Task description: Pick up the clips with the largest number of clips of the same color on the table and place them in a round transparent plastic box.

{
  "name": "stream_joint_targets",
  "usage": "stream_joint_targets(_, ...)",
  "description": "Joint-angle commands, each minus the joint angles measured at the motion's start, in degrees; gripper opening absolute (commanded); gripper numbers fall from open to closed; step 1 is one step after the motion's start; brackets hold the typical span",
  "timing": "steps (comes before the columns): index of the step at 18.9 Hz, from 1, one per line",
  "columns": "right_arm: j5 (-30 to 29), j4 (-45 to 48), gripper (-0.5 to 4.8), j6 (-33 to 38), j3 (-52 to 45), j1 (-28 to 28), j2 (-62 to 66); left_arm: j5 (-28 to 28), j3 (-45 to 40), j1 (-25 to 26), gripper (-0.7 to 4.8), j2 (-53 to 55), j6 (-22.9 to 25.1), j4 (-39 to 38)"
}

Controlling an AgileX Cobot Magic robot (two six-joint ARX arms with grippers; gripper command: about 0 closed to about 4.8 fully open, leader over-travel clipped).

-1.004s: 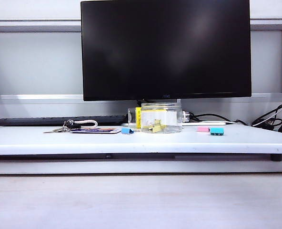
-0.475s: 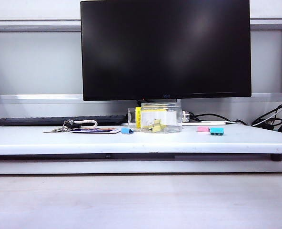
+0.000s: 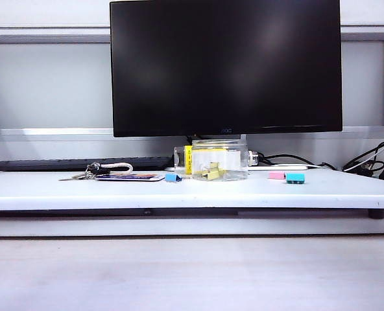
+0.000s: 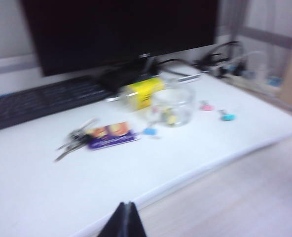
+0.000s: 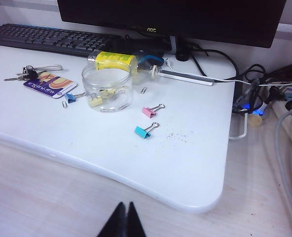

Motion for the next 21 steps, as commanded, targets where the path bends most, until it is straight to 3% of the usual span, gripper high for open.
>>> stream_joint_targets(1,0.2,1.3,0.0,2.4,0.3,0.0,0.0,-1.4,0.1,0.0,-0.05,0.0,-2.4,-0.6)
stream_joint_targets(3,2.3,4.1,0.0,5.8,0.2,0.0,0.0,-0.9,-0.6,0.0,-0.05,0.0,-0.6,1.7)
stream_joint_targets(6,5.8,10.7,0.0,5.8,-1.9,0.0,0.0,3.2,-3.8,0.0,-0.05,0.0,5.8,7.9)
stream_joint_targets(9,4.9,19.6,0.0,5.9,-9.9,0.0,0.0,9.6,-10.7,0.0,-0.05,0.0,5.9,17.3)
stream_joint_targets(11,3.8,23.3,0.0,6.4,-16.1,0.1,0.0,9.6,-15.5,0.0,-0.05,0.0,5.9,21.8)
stream_joint_targets(16,3.6,32.3,0.0,7.8,-24.1,0.1,-0.2,8.3,-22.4,0.0,-0.05,0.0,5.9,29.7)
stream_joint_targets(21,3.7,33.2,-0.01,7.7,-29.3,0.1,-0.2,-3.3,-26.6,0.0,-0.05,0.0,3.8,29.6)
